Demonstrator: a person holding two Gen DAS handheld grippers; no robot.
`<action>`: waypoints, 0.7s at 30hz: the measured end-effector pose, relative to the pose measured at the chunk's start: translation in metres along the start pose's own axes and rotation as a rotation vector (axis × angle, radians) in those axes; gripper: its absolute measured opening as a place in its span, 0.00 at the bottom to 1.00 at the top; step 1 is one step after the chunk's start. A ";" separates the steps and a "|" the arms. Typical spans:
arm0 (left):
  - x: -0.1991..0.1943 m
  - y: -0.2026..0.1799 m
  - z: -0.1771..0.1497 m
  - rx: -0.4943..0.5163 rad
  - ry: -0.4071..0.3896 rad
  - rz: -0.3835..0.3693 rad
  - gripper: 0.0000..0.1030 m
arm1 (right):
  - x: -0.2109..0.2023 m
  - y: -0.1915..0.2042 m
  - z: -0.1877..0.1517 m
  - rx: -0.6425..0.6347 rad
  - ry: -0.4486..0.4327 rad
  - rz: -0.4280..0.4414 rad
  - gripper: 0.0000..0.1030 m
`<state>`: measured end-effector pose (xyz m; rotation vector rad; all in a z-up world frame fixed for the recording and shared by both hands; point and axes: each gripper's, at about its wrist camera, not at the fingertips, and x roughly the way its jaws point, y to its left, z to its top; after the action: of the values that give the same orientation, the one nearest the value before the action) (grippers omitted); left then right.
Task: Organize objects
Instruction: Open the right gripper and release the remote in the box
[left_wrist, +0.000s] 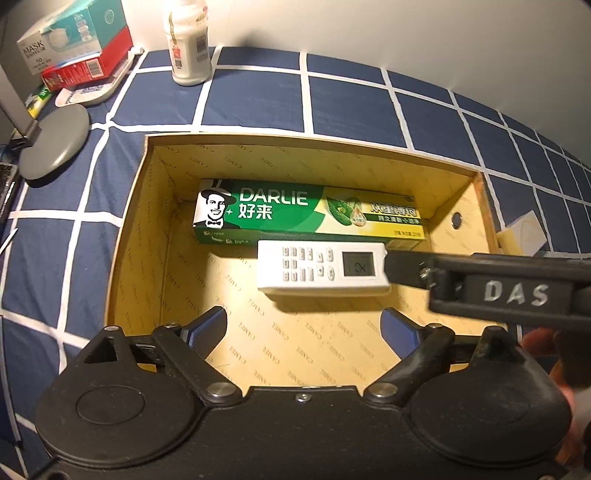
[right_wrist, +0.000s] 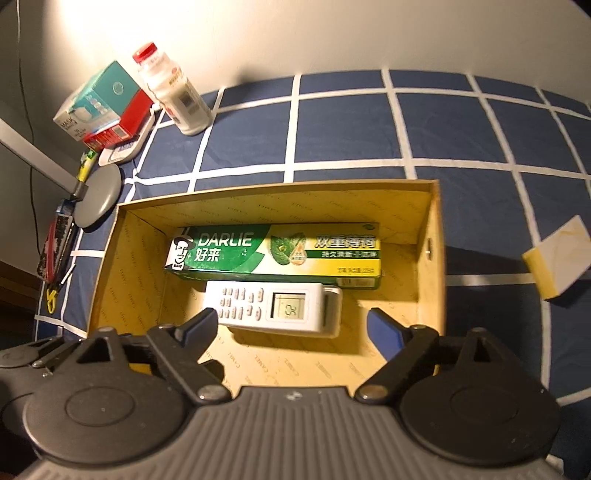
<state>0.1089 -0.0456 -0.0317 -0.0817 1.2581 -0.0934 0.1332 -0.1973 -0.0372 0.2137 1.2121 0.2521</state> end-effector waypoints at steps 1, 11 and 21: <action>-0.003 -0.002 -0.002 0.002 -0.002 0.002 0.89 | -0.005 -0.002 -0.002 0.002 -0.005 -0.003 0.89; -0.035 -0.015 -0.026 0.012 -0.045 0.024 1.00 | -0.054 -0.019 -0.028 0.039 -0.060 -0.026 1.00; -0.052 -0.029 -0.050 0.041 -0.062 0.023 1.00 | -0.084 -0.031 -0.058 0.076 -0.083 -0.056 1.00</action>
<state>0.0447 -0.0694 0.0056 -0.0345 1.1948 -0.0964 0.0535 -0.2511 0.0088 0.2534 1.1442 0.1469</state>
